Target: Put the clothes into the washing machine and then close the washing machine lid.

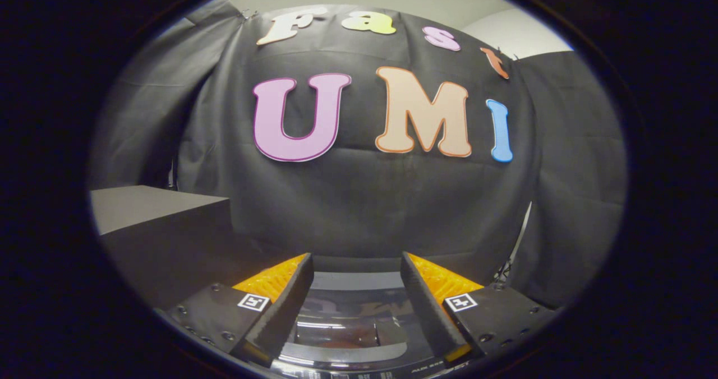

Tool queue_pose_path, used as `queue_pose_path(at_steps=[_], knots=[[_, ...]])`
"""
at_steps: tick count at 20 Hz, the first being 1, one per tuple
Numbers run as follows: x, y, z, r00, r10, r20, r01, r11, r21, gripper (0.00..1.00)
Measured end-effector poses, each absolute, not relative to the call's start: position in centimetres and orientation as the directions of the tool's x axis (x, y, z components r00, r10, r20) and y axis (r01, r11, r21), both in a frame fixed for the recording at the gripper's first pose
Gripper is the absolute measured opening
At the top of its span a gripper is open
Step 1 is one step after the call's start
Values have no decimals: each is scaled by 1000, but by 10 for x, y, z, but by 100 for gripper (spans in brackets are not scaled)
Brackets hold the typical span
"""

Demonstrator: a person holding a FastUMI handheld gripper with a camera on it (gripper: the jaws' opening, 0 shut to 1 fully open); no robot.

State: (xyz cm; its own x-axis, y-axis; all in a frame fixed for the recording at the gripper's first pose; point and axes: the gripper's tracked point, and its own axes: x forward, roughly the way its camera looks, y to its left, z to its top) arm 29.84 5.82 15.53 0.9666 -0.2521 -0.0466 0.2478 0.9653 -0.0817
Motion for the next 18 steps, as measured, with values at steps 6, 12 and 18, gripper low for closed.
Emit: queue_pose_path(at_steps=[6,12,18], knots=[[258,41,140,967,-252,-33,250,966,-57,98],[202,24,122,970,-244,-17,241,966,-96,98],[135,9,98,972,-237,-1,235,965,-115,98]])
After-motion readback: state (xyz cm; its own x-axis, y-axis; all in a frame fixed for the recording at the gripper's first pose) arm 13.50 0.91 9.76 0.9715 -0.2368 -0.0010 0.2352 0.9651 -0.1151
